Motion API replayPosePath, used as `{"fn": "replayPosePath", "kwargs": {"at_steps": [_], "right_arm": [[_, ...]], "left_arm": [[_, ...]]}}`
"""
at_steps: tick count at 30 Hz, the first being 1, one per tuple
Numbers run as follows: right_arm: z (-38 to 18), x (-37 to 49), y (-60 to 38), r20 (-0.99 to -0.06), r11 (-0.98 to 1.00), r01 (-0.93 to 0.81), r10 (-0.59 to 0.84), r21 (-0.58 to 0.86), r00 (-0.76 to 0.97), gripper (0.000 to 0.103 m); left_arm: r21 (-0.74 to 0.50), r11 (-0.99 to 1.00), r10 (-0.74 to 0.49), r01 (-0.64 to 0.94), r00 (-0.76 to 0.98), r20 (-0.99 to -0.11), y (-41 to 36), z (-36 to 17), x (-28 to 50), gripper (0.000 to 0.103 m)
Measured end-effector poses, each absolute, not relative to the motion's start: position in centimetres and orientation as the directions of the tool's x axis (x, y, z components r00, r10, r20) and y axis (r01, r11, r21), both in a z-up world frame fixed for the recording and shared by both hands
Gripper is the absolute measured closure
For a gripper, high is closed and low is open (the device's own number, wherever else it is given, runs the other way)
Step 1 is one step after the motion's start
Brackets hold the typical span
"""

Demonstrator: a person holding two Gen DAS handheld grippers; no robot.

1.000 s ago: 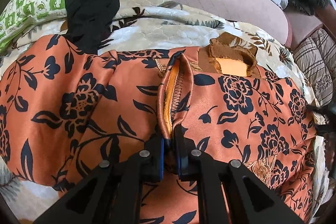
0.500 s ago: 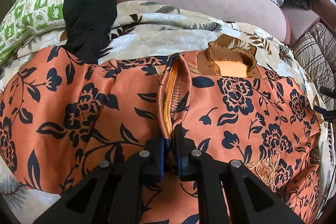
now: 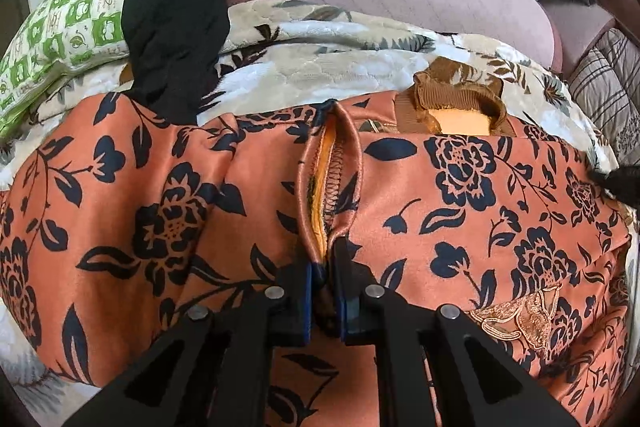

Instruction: Fold small clothes

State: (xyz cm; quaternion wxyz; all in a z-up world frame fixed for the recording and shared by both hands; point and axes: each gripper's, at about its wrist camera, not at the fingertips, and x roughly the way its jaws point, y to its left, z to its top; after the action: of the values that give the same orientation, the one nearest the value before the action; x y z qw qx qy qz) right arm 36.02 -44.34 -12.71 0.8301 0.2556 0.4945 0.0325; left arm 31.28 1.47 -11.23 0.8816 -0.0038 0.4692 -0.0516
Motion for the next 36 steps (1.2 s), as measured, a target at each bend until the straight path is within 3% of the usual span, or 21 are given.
{"fn": "replayPosePath", "kwargs": {"at_steps": [4, 8, 9, 11, 13, 14, 15, 17, 18, 20, 21, 22, 25, 27, 28, 30, 32, 35, 36], "right_arm": [[-9.4, 32.7, -43.4, -0.763, 0.871, 0.165, 0.296, 0.462, 0.575, 0.093], [-8.3, 29.5, -41.0, -0.661, 0.785, 0.029, 0.501, 0.619, 0.558, 0.093], [-9.3, 29.4, -40.6, -0.667, 0.772, 0.022, 0.534, 0.635, 0.519, 0.092], [-14.0, 29.8, -41.9, -0.779, 0.807, 0.151, 0.473, 0.570, 0.412, 0.097], [-15.0, 28.8, -44.2, -0.694, 0.688, 0.219, 0.548, 0.691, 0.467, 0.103], [-13.5, 28.1, -43.9, -0.715, 0.740, 0.201, 0.484, 0.642, 0.504, 0.103], [-12.5, 27.8, -43.1, -0.716, 0.770, 0.160, 0.465, 0.617, 0.521, 0.095], [-13.3, 28.3, -41.8, -0.758, 0.828, 0.112, 0.438, 0.549, 0.483, 0.094], [-14.7, 28.5, -42.7, -0.754, 0.787, 0.167, 0.472, 0.594, 0.457, 0.101], [-12.9, 27.5, -43.9, -0.711, 0.730, 0.230, 0.459, 0.643, 0.532, 0.100], [-11.4, 27.2, -43.4, -0.706, 0.756, 0.200, 0.434, 0.623, 0.559, 0.093], [-10.1, 26.9, -42.7, -0.688, 0.770, 0.149, 0.443, 0.621, 0.575, 0.093], [-8.3, 27.9, -41.0, -0.644, 0.775, 0.059, 0.477, 0.629, 0.599, 0.093], [-10.8, 29.8, -40.9, -0.731, 0.813, 0.136, 0.418, 0.565, 0.539, 0.078], [-13.0, 30.5, -41.5, -0.780, 0.809, 0.204, 0.411, 0.550, 0.472, 0.076], [-12.7, 29.4, -42.7, -0.719, 0.734, 0.250, 0.433, 0.631, 0.543, 0.077], [-10.1, 27.9, -41.6, -0.712, 0.800, 0.179, 0.376, 0.572, 0.593, 0.071], [-7.6, 25.1, -40.0, -0.707, 0.864, 0.106, 0.327, 0.493, 0.627, 0.034], [-7.1, 23.5, -39.6, -0.701, 0.872, 0.085, 0.325, 0.481, 0.634, 0.033]], "left_arm": [[-0.048, 0.994, -0.096, 0.101, 0.549, -0.830, 1.4, -11.2, 31.4, 0.093], [-0.039, 0.995, -0.084, 0.093, 0.555, -0.827, 1.0, -11.3, 31.5, 0.093], [-0.039, 0.995, -0.083, 0.092, 0.556, -0.827, 1.0, -11.3, 31.5, 0.093], [-0.043, 0.995, -0.088, 0.095, 0.548, -0.832, 0.9, -11.2, 31.4, 0.093], [-0.035, 0.994, -0.088, 0.106, 0.551, -0.830, 0.8, -10.8, 31.1, 0.090], [-0.021, 0.993, -0.083, 0.116, 0.557, -0.826, 0.7, -10.8, 31.0, 0.089], [-0.014, 0.993, -0.077, 0.117, 0.557, -0.827, 0.7, -10.9, 31.0, 0.087], [-0.024, 0.995, -0.073, 0.097, 0.542, -0.837, 0.6, -11.4, 31.2, 0.086], [-0.040, 0.995, -0.082, 0.089, 0.537, -0.840, 0.8, -11.1, 31.1, 0.086], [-0.080, 0.991, -0.123, 0.103, 0.541, -0.832, 1.2, -10.2, 30.5, 0.078], [-0.096, 0.989, -0.142, 0.110, 0.551, -0.823, 1.6, -9.5, 30.0, 0.069], [-0.106, 0.989, -0.147, 0.106, 0.572, -0.807, 2.3, -8.6, 29.3, 0.062], [-0.181, 0.981, -0.185, 0.070, 0.612, -0.768, 4.7, -6.6, 27.3, 0.056], [-0.259, 0.965, -0.224, 0.036, 0.629, -0.744, 7.2, -5.4, 25.7, 0.052], [-0.305, 0.952, -0.234, 0.003, 0.648, -0.725, 9.4, -4.8, 24.6, 0.050], [-0.356, 0.932, -0.220, -0.063, 0.680, -0.699, 13.5, -3.8, 23.1, 0.046], [-0.405, 0.898, -0.165, -0.172, 0.722, -0.672, 19.3, -3.2, 21.5, 0.040], [-0.523, 0.778, -0.124, -0.348, 0.731, -0.671, 28.0, -4.5, 20.3, 0.039], [-0.581, 0.708, -0.130, -0.402, 0.734, -0.666, 31.0, -5.4, 20.1, 0.039]]}}
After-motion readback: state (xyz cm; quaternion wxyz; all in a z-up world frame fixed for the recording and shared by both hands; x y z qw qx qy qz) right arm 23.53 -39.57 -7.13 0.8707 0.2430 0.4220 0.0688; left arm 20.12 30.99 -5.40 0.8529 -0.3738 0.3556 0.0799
